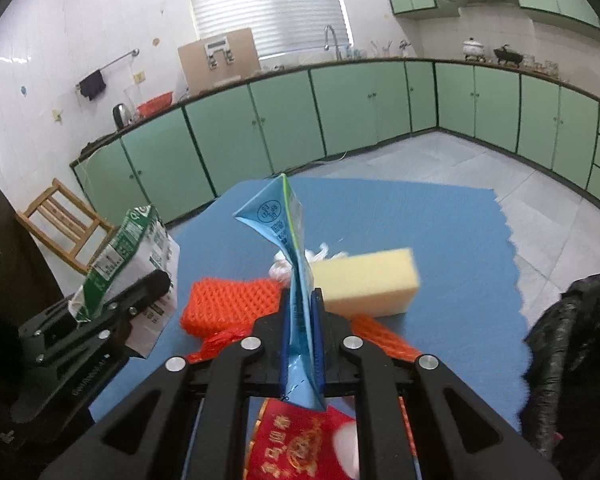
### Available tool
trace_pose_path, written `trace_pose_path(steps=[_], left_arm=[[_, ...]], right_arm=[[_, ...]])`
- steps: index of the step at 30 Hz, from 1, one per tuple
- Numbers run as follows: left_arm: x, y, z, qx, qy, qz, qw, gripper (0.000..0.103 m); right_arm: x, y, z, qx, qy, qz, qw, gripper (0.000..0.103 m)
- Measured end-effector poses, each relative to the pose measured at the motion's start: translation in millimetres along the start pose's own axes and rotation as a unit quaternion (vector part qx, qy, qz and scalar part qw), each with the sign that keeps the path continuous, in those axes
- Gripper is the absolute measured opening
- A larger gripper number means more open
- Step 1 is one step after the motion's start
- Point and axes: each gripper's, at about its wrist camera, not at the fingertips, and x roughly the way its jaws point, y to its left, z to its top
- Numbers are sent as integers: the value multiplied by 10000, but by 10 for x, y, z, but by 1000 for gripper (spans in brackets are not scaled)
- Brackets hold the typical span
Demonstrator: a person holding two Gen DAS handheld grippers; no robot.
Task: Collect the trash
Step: 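Carry carton and blue wrapper over the black bin and open both tools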
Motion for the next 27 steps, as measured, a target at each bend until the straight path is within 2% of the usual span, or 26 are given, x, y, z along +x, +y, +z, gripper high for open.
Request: trace_pose_path(steps=[7, 14, 27], left_arm=[[-41, -429, 94, 183, -139, -393, 9990, 15], [18, -1011, 130, 393, -180, -912, 9949, 15], [214, -2209, 17, 743, -114, -1960, 9777, 15]], right_arm=[[-443, -294, 54, 105, -268, -339, 9990, 10], [-916, -753, -5, 328, -500, -843, 9946, 10], [-1681, -1798, -344, 922, -605, -1961, 9744, 10]])
